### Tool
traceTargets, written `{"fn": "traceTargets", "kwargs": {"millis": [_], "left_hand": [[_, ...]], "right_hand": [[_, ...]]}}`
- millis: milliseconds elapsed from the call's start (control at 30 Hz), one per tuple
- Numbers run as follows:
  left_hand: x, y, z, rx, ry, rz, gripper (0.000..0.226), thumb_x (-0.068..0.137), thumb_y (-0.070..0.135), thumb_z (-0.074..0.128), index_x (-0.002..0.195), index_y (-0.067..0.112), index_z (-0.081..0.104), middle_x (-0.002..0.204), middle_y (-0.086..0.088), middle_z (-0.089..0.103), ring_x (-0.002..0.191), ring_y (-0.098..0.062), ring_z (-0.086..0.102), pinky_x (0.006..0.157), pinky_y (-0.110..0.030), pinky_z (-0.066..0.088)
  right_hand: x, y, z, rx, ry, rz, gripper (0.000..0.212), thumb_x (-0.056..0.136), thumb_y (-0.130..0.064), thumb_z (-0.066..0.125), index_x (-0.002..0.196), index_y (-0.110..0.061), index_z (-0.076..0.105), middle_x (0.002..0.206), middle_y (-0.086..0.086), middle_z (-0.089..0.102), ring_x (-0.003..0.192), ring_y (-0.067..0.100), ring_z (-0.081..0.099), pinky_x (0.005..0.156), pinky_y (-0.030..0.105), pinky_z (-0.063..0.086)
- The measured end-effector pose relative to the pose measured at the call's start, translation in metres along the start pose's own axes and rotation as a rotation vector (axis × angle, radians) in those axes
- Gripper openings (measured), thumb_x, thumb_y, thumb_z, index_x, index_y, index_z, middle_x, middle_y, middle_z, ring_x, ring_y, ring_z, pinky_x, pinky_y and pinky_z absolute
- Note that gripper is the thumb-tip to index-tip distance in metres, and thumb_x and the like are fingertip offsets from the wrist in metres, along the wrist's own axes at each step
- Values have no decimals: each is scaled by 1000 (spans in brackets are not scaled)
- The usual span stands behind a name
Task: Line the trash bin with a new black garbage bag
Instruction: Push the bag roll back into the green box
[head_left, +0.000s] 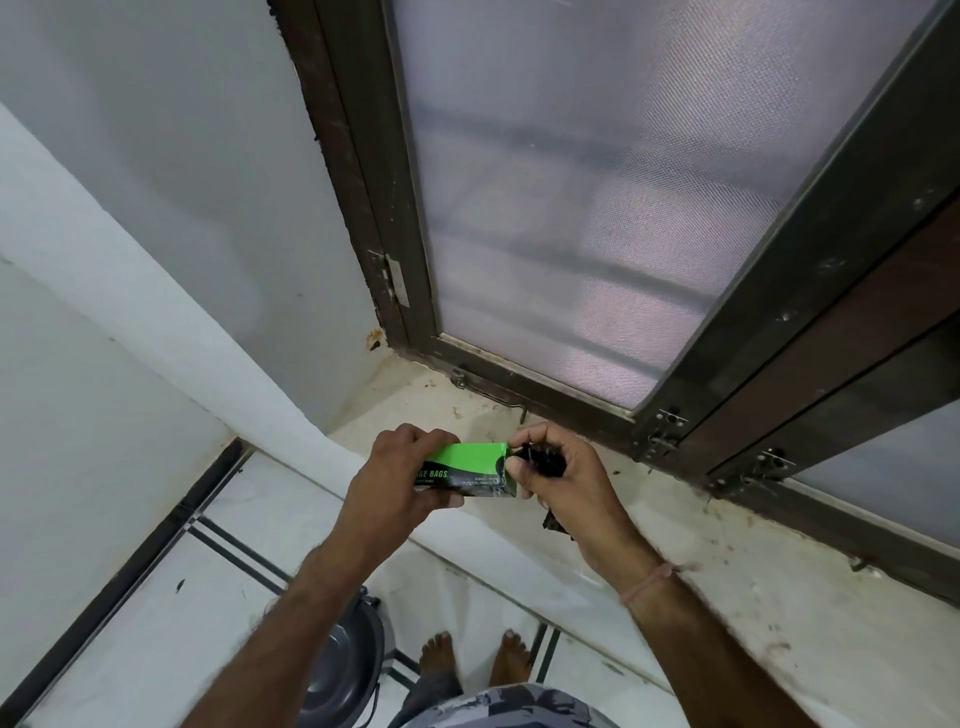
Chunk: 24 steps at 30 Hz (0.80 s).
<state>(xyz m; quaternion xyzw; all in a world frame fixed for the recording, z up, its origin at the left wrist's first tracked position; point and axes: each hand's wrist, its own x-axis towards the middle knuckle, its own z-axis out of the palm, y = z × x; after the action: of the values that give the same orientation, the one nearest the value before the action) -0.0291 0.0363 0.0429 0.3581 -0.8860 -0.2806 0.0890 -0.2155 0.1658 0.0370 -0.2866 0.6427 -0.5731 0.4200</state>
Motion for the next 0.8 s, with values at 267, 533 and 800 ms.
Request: {"fn": "traceTargets", "kwargs": {"millis": [267, 533, 800], "left_hand": [[46, -26, 8, 195, -61, -80, 60, 79, 25, 84, 134, 31, 59, 122, -1, 55, 120, -24, 44, 79, -40, 54], [62, -51, 16, 310, -106, -32, 85, 80, 19, 83, 154, 31, 44, 155, -12, 45, 147, -34, 33, 108, -51, 44], [-20, 8, 43, -180, 198, -109, 38, 93, 53, 64, 114, 22, 65, 112, 7, 67, 104, -15, 58, 85, -35, 49]], "right_hand": [[28, 15, 13, -37, 18, 113, 22, 95, -1, 70, 117, -5, 73, 87, -1, 70, 62, 8, 56, 53, 11, 44], [34, 32, 12, -88, 22, 184, 22, 97, -8, 70, 119, -10, 72, 92, 0, 68, 63, 8, 57, 56, 12, 46], [-14, 23, 25, 113, 5, 259, 49, 93, -57, 55, 115, -16, 71, 100, 7, 76, 70, 11, 61, 65, 24, 49]]}}
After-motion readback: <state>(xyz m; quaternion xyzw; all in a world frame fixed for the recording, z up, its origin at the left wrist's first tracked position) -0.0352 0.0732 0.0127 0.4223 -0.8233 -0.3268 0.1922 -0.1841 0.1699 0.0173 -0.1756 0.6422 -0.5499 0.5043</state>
